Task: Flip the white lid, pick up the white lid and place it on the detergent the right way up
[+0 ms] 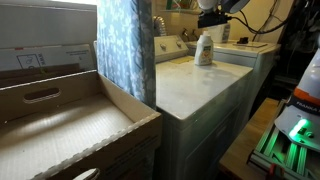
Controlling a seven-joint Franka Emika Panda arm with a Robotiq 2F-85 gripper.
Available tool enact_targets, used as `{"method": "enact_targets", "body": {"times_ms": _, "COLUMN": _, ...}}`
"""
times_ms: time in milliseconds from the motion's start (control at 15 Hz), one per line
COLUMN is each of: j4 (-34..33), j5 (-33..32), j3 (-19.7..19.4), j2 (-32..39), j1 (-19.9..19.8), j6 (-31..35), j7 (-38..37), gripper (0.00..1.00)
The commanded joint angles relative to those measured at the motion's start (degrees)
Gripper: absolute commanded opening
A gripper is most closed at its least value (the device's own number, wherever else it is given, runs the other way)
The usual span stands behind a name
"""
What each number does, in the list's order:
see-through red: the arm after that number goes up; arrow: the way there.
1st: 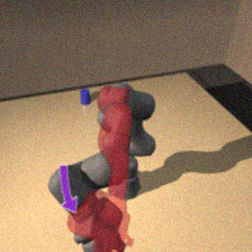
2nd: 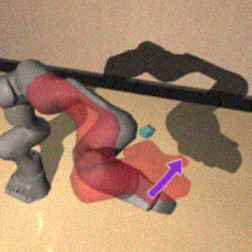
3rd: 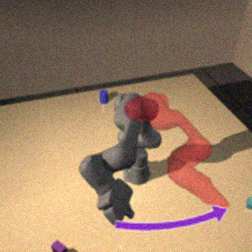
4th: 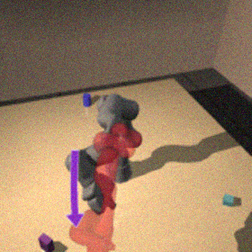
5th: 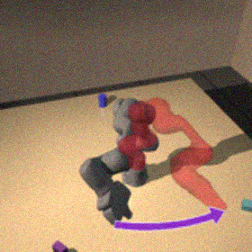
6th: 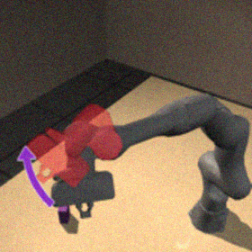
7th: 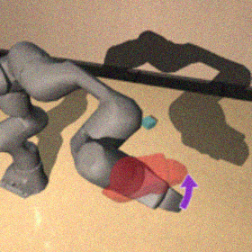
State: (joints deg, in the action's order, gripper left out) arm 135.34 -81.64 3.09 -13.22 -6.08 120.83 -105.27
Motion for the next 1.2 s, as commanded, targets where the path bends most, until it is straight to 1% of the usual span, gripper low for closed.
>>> {"method": "enact_targets", "body": {"times_ms": 0, "j4": -1.4, "j5": -3.9, "j3": -0.9, "j2": 3.7, "j1": 2.7, "j6": -2.1, "j7": -3.6, "gripper": 0.38}}
{"method": "enact_targets", "body": {"times_ms": 67, "j4": -0.5, "j5": -2.1, "j3": -1.7, "j2": 1.7, "j1": 3.0, "j6": -1.0, "j7": -1.5, "gripper": 0.63}}
{"method": "enact_targets", "body": {"times_ms": 333, "j4": -1.5, "j5": -2.6, "j3": -1.6, "j2": 3.5, "j1": 3.5, "j6": -1.8, "j7": -2.2, "gripper": 0.63}}
{"method": "enact_targets", "body": {"times_ms": 400, "j4": -1.6, "j5": -2.6, "j3": -1.6, "j2": 3.6, "j1": 3.5, "j6": -1.8, "j7": -2.2, "gripper": 0.38}}
{"method": "enact_targets", "body": {"times_ms": 667, "j4": -1.7, "j5": -5.9, "j3": -0.7, "j2": 4.2, "j1": 4.6, "j6": -3.7, "j7": -6.3, "gripper": 0.38}}
{"method": "enact_targets", "body": {"times_ms": 867, "j4": -1.3, "j5": -9.4, "j3": -0.5, "j2": 4.6, "j1": 5.4, "j6": -6.5, "j7": -9.4, "gripper": 0.38}}
{"method": "enact_targets", "body": {"times_ms": 1133, "j4": -0.8, "j5": -11.2, "j3": -0.8, "j2": 5.7, "j1": 6.1, "j6": -10.0, "j7": -11.7, "gripper": 0.38}}
